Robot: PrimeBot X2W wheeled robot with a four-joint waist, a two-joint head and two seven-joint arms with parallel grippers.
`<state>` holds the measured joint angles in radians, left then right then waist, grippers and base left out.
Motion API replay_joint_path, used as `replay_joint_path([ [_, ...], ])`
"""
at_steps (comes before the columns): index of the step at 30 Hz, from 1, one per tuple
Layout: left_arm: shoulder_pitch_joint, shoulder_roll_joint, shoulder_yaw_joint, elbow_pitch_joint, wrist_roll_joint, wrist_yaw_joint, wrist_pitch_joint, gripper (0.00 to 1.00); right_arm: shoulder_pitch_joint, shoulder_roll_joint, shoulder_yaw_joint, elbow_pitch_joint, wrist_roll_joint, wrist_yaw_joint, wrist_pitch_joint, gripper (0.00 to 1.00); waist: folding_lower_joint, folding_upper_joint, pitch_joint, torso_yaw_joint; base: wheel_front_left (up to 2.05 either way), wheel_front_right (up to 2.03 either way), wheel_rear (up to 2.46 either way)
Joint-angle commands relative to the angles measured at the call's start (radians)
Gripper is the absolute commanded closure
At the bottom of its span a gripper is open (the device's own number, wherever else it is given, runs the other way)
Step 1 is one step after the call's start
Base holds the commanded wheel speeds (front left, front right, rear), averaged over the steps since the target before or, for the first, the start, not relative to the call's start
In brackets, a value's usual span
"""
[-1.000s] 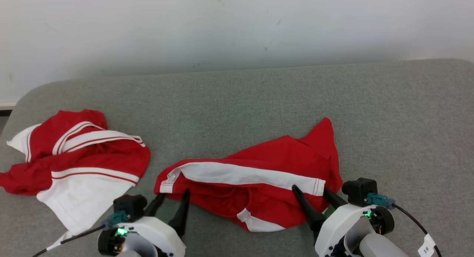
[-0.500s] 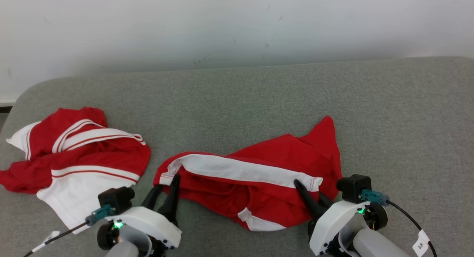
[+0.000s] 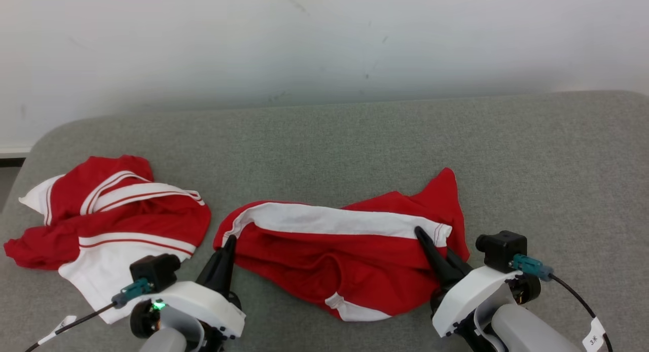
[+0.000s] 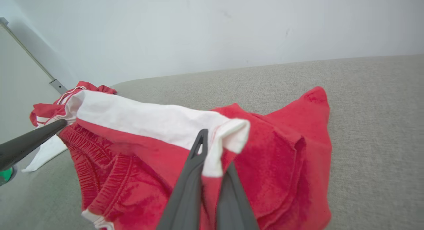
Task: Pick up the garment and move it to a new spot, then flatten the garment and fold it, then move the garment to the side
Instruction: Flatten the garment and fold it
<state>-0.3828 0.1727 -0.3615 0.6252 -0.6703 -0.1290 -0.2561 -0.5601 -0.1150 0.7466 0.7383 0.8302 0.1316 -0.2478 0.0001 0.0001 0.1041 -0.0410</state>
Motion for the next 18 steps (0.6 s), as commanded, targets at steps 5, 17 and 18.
replay_joint_path([
  [5, -0.005, 0.040, -0.029, -0.045, -0.003, -0.003, 0.015, 1.00, -0.025, -0.044, -0.019, -0.059, 0.002, -0.002, -0.016, 1.00, -0.0001, -0.0001, -0.044, -0.012, 0.00, 0.00, 0.00],
  [17, -0.292, 0.171, -0.125, -0.183, -0.079, -0.003, 0.277, 1.00, -0.238, -0.162, -0.023, -0.147, 0.031, -0.002, 0.044, 1.00, -0.0001, -0.0001, 0.007, -0.045, 0.00, 0.00, 0.00],
  [18, -0.292, 0.171, -0.125, -0.183, -0.079, -0.003, 0.277, 1.00, -0.238, -0.162, -0.023, -0.147, 0.031, -0.002, 0.044, 1.00, -0.0001, -0.0001, 0.007, -0.045, 0.00, 0.00, 0.00],
])
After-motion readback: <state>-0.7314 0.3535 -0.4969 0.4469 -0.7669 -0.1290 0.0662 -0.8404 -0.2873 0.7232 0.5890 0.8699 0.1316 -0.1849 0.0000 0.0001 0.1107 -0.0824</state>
